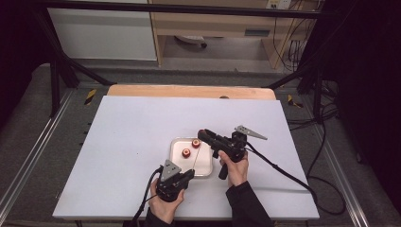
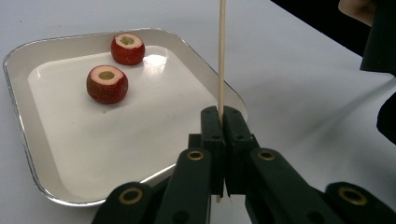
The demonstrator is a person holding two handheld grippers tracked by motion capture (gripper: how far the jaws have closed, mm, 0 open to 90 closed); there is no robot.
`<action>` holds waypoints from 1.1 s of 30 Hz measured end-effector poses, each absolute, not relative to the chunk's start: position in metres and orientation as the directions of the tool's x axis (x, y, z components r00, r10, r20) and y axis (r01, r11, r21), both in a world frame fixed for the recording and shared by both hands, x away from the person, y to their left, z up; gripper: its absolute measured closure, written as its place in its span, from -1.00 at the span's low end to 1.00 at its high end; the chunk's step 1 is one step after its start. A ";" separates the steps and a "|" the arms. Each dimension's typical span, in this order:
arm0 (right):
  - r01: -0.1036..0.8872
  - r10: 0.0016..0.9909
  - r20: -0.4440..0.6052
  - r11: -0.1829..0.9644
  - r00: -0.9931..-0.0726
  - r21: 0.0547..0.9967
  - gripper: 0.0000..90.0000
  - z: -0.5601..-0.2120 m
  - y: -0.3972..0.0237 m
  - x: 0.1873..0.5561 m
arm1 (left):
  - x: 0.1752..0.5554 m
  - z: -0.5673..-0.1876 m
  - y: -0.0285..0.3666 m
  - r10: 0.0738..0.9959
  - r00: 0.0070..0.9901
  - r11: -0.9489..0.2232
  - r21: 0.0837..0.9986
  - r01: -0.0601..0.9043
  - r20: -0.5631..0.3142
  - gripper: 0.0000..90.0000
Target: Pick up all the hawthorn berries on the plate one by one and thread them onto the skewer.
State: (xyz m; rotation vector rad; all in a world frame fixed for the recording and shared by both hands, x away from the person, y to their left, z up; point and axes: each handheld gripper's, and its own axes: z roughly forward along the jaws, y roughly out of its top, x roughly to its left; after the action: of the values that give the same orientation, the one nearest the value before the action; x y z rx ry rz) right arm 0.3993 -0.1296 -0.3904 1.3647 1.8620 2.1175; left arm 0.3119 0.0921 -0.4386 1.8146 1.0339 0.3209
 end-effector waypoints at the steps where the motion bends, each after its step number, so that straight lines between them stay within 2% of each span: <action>1: 0.512 0.524 0.584 -0.293 -0.620 0.807 0.35 -0.390 -0.130 0.399 | 0.312 -0.439 0.092 0.767 0.603 -0.153 0.849 0.506 -0.222 0.97; 12: 0.513 0.524 0.583 -0.291 -0.621 0.808 0.35 -0.392 -0.129 0.400 | 0.312 -0.438 0.093 0.770 0.600 -0.149 0.852 0.502 -0.218 0.97; 23: 0.516 0.520 0.592 -0.301 -0.616 0.802 0.35 -0.395 -0.125 0.397 | 0.315 -0.438 0.091 0.774 0.575 -0.102 0.844 0.526 -0.265 0.97; 33: 0.528 0.532 0.575 -0.257 -0.622 0.809 0.35 -0.405 -0.119 0.391 | 0.320 -0.435 0.090 0.778 0.560 -0.082 0.837 0.540 -0.285 0.97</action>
State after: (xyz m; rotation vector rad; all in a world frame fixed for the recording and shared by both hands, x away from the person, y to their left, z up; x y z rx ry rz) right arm 0.3911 -0.1188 -0.4053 1.3643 1.9137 2.0810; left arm 0.3196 0.0902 -0.4352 1.7535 1.0961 0.2849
